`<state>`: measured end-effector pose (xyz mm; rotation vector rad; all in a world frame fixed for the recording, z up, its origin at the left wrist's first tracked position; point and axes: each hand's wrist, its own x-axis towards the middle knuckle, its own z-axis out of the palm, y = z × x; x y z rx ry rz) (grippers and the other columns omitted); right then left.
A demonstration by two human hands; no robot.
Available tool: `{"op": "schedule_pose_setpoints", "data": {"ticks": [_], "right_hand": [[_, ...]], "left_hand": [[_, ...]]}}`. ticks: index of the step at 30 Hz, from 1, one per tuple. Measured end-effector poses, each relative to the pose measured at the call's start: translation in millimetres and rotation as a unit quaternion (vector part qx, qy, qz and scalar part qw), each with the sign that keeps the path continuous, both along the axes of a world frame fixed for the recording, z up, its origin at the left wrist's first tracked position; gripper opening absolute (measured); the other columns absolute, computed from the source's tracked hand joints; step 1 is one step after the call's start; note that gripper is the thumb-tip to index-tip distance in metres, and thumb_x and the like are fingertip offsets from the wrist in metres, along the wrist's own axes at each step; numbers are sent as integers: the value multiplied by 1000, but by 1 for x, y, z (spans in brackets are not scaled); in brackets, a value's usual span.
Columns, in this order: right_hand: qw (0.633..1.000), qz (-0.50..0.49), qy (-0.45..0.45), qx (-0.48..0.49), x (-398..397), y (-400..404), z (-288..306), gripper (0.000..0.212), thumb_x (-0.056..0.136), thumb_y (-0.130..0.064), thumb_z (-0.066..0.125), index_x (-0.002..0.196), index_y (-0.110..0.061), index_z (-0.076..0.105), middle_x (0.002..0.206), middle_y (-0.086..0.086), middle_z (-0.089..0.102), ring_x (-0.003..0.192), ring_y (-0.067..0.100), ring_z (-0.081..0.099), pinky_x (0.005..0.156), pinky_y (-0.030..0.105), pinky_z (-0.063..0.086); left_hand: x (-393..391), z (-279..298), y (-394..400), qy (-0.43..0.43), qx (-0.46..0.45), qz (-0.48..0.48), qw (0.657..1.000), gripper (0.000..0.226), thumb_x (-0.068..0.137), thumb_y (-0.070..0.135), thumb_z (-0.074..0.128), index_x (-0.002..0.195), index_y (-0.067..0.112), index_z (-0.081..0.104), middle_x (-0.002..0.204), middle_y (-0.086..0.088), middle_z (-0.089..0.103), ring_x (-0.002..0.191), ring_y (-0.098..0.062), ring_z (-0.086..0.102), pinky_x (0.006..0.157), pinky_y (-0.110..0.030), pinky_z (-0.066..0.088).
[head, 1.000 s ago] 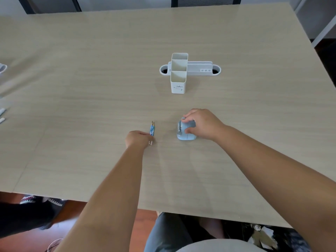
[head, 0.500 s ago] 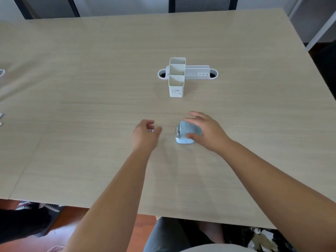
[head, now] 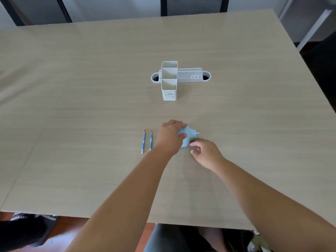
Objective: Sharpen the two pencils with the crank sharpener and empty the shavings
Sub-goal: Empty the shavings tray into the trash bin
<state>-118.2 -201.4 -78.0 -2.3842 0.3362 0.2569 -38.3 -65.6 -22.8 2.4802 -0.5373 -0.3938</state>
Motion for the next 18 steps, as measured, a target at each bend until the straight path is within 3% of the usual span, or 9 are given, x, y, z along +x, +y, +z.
{"op": "schedule_pose_setpoints", "data": {"ticks": [6, 9, 11, 18], "right_hand": [[997, -21, 35, 61, 19, -10, -1, 48, 68, -33, 76, 111, -22, 59, 112, -4, 47, 94, 14, 50, 81, 26, 39], [994, -8, 44, 97, 34, -17, -9, 45, 48, -47, 80, 87, -35, 62, 104, 1, 58, 87, 17, 59, 74, 29, 48], [993, -1, 47, 105, 43, -29, -30, 50, 43, -52, 82, 88, -38, 65, 105, 3, 61, 90, 19, 62, 81, 36, 53], [989, -10, 28, 146, 39, -27, -1, 42, 54, -31, 85, 87, -43, 63, 108, 4, 52, 101, 17, 53, 81, 28, 44]], "left_hand": [[-3, 1, -2, 11, 0, 15, 1000, 38, 92, 18, 59, 129, 23, 59, 137, 6, 52, 126, -18, 42, 91, -15, 25], [-1, 3, -2, 13, -3, 16, 1000, 38, 91, 17, 60, 129, 22, 59, 137, 4, 53, 126, -19, 43, 92, -17, 28], [-1, 3, -1, 14, -2, 13, 1000, 38, 90, 17, 60, 128, 22, 60, 136, 4, 53, 125, -19, 44, 94, -19, 30], [1, 4, -1, 14, -5, 10, 1000, 37, 90, 18, 62, 126, 23, 61, 135, 5, 54, 125, -17, 45, 91, -16, 27]]}}
